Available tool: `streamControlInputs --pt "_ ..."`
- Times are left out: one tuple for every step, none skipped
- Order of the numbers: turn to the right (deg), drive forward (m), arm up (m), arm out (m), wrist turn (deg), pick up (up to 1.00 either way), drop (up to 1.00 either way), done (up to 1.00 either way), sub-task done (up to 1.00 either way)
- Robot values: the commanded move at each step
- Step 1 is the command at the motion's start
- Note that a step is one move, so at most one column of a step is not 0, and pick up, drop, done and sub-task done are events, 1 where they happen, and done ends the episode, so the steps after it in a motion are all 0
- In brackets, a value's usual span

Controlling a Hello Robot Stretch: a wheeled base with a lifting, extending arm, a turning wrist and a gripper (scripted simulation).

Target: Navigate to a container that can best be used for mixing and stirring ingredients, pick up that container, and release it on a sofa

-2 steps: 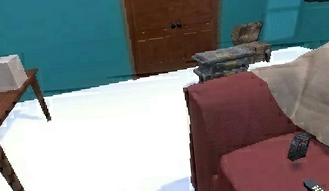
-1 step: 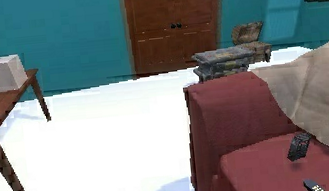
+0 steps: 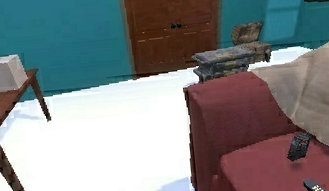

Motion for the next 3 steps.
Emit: streamControlInputs --pt "0.0 0.0 0.0 0.0 9.0 0.0 0.0 0.0 0.0" --pt "0.0 0.0 -0.24 0.0 0.0 0.0 0.0 0.0 0.0" --pt "0.0 0.0 -0.32 0.0 0.0 0.0 0.0 0.0 0.0"
